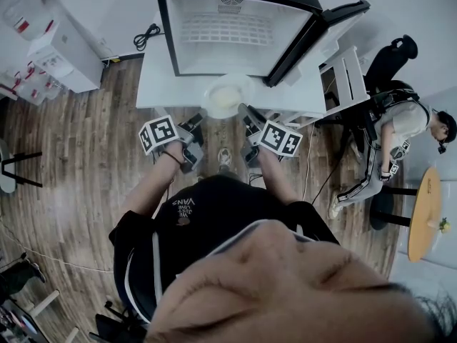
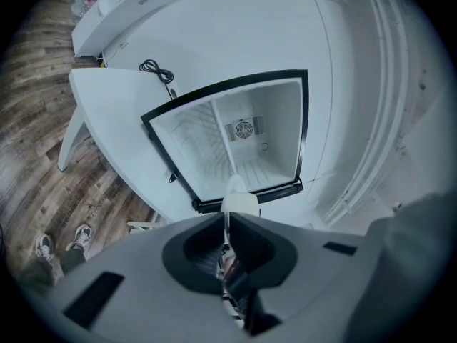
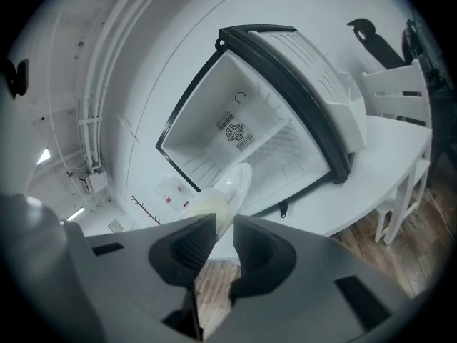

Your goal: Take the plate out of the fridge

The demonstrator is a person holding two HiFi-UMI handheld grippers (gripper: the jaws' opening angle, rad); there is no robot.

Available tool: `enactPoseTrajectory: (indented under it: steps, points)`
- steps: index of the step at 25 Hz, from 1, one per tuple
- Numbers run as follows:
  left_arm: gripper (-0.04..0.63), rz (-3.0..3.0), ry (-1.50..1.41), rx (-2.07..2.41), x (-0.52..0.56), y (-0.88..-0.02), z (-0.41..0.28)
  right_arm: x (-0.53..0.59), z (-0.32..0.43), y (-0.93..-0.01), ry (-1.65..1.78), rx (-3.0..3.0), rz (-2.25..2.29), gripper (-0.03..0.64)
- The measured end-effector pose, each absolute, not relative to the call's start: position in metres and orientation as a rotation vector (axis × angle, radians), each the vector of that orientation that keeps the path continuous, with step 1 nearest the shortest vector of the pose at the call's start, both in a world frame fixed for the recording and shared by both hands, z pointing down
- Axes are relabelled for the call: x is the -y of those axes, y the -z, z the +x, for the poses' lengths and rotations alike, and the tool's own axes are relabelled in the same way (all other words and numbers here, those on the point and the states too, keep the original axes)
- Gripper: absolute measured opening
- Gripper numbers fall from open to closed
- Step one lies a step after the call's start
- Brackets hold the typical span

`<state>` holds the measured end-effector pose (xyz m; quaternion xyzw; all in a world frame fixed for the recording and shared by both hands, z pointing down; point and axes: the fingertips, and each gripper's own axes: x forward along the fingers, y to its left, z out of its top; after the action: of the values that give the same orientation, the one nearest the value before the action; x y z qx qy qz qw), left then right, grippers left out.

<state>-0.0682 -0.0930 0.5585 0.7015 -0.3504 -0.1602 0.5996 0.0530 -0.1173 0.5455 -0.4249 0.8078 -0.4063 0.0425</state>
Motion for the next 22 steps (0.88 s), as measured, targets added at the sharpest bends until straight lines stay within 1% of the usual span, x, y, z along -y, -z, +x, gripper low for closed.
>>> enactPoseTrajectory:
  steps: [22]
  points:
    - [0.032, 1.635, 0.363, 0.804, 0.079, -0.559, -0.068, 0.102, 0.053, -0.547, 1.23, -2.467, -1.307, 0.084]
